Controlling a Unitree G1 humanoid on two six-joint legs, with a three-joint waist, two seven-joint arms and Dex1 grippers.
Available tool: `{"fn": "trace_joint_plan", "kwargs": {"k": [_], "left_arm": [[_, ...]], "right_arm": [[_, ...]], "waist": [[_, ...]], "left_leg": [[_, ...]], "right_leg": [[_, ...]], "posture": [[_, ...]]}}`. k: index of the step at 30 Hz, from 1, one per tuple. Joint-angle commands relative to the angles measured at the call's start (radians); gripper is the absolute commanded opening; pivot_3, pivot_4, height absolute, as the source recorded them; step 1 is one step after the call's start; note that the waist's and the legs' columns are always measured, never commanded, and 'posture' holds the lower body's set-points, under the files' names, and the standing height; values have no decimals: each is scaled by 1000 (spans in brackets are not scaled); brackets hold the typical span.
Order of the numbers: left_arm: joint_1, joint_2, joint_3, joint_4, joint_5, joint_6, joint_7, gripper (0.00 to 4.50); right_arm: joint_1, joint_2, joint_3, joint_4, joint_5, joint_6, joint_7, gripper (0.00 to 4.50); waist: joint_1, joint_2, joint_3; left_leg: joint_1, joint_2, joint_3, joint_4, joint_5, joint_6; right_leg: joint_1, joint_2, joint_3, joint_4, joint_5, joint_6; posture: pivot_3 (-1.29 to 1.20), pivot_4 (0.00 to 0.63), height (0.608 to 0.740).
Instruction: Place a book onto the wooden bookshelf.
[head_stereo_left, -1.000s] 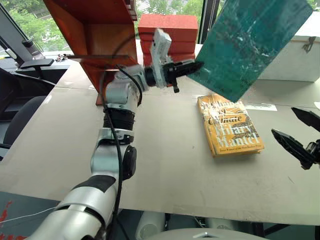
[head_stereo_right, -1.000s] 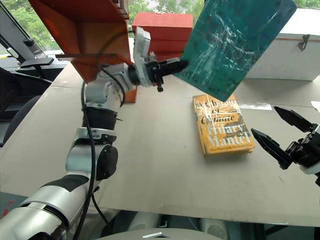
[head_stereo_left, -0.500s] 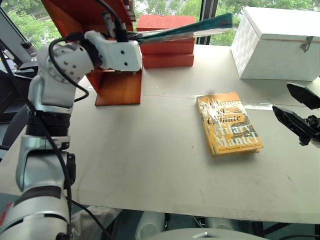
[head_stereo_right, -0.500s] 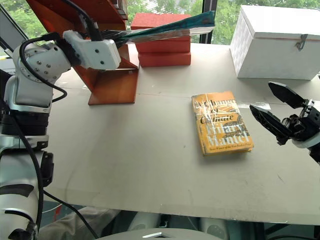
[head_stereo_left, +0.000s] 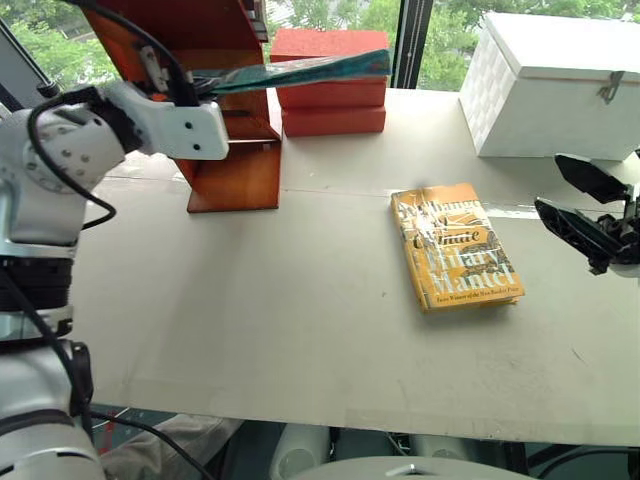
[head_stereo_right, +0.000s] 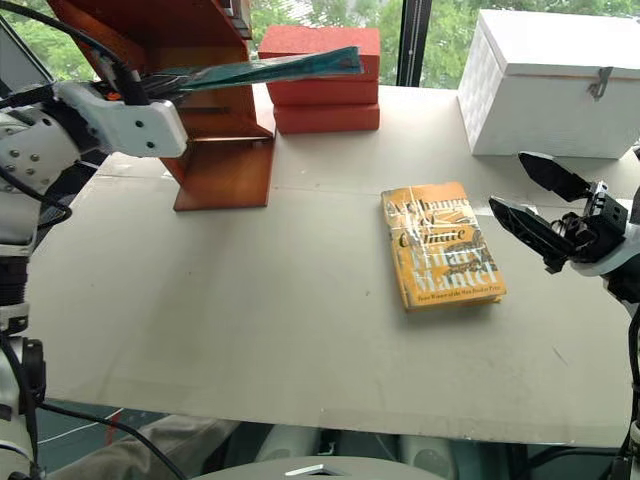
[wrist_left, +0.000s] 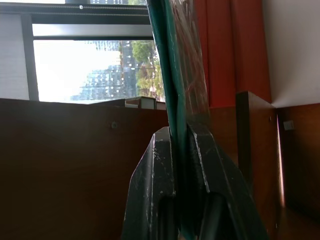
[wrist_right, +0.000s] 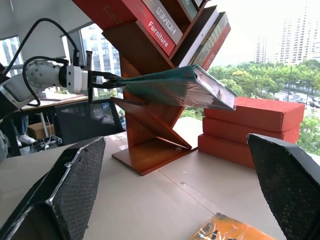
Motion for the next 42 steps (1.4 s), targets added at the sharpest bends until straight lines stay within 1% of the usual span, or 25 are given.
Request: {"fn": "trace_joint_plan", "kwargs": {"k": [1, 7, 10, 15, 18, 19, 20, 21, 23, 24, 25, 26, 29, 32, 35, 36, 38, 42], "left_arm": [[49, 78, 95, -17, -48, -3, 6, 20], [161, 166, 152, 51, -44, -28, 47, 20], [184, 188, 155, 96, -44, -50, 70, 20], [200, 201, 143, 148, -41, -65, 116, 20], [205, 195, 132, 155, -41, -65, 130, 1233], [205, 194, 132, 155, -43, -64, 133, 1750], [206, 193, 132, 153, -43, -62, 136, 2358], [206, 194, 133, 152, -43, -60, 138, 2536], [219, 203, 149, 153, -41, -47, 149, 3386], [232, 209, 162, 152, -43, -40, 155, 3977], [246, 215, 176, 151, -47, -34, 159, 4394], [261, 222, 188, 149, -49, -31, 162, 4477], [318, 244, 259, 152, -70, -19, 175, 4477], [378, 210, 365, 113, -197, -19, 133, 4477], [447, 110, 439, -24, -458, 62, 18, 4477], [476, 74, 455, -82, -537, 121, -14, 4477], [594, -10, 468, -259, -736, 316, -74, 4477], [765, -109, 452, -512, -952, 572, -86, 4477]], "right_arm": [[-20, 7, -2, -25, 18, 5, -5, 4500], [-60, 8, 15, -22, 21, 20, -11, 4500], [-79, 9, 21, -17, 21, 26, -12, 4500], [-94, 11, 24, -14, 21, 31, -15, 4500], [-98, 14, 27, -11, 15, 32, -13, 4500], [-99, 15, 28, -10, 13, 32, -12, 4500], [-100, 15, 28, -9, 12, 33, -11, 4500], [-100, 15, 28, -8, 11, 33, -10, 4500], [-103, 16, 28, -3, 8, 33, -9, 4500], [-103, 17, 30, 1, 3, 32, -7, 4500], [-104, 18, 31, 5, -1, 30, -6, 4500], [-104, 19, 31, 8, -3, 29, -5, 4500], [-110, 20, 32, 20, -8, 29, 0, 4500], [-117, 21, 40, 36, -19, 25, 10, 4500], [-113, 19, 46, 55, -35, 21, 25, 4500], [-104, 16, 49, 62, -50, 16, 36, 4500], [-51, -1, 54, 94, -124, -25, 81, 4500], [43, -7, 62, 155, -257, -139, 140, 4500]], "waist": [[3, 0, 0], [3, 0, 0], [0, 0, 0], [-21, 0, 0], [-27, 0, 0], [-23, 0, 0], [-22, 0, 0], [-20, 0, 0], [-18, 0, 0], [-17, 0, 0], [-17, 0, 0], [-17, 0, 0], [-19, 0, 0], [-20, 0, 0], [-19, 0, 0], [-16, 0, 0], [-13, 0, 0], [-15, -1, 0]], "left_leg": [[0, 0, 0, 0, 0, 0], [0, 0, 0, 0, 0, 0], [1, 0, 1, 0, 0, 0], [1, 0, 1, 0, 0, 0], [2, 1, 3, 0, 0, 1], [2, 1, 3, 0, 0, 1], [1, 1, 2, 0, 0, 0], [1, 1, 2, 0, 0, 0], [1, 0, 3, 0, 0, 1], [1, 0, 3, 0, 0, 0], [1, 0, 2, 0, 0, 0], [1, 0, 3, 0, 0, 0], [1, 0, 2, 0, 0, 0], [1, 0, 2, 0, 0, 0], [1, 1, 2, 0, 0, 0], [1, 1, 2, 0, 0, 0], [1, 1, 1, 1, 0, 0], [0, 1, 0, 0, 0, 0]], "right_leg": [[0, 0, 0, 1, 0, 0], [0, 0, 0, 1, 0, 0], [0, 0, 0, 1, 0, 0], [-1, 0, 1, 3, 0, 0], [-2, 0, 2, 4, 0, 0], [-2, 0, 2, 4, 0, 0], [-2, 0, 2, 4, 0, 0], [-2, 0, 2, 4, 0, 0], [-2, -1, 2, 4, 0, 0], [-2, -1, 1, 4, 0, 0], [-2, -1, 1, 4, 0, 0], [-2, -1, 1, 4, 0, 0], [-2, -2, 1, 4, 0, 0], [-2, -3, 1, 4, 0, 0], [-2, -7, 1, 4, 0, 0], [-2, -8, 0, 4, 0, 0], [-1, -10, 0, 4, 0, 0], [-1, -10, 0, 3, 0, 0]], "posture": [[0, 150, 740], [0, 150, 740], [0, 150, 740], [0, 150, 740], [0, 150, 740], [0, 150, 740], [0, 150, 740], [0, 150, 740], [0, 150, 740], [0, 150, 740], [0, 150, 740], [0, 150, 740], [0, 150, 740], [0, 150, 740], [0, 150, 740], [0, 150, 740], [0, 150, 740], [0, 150, 740]]}}
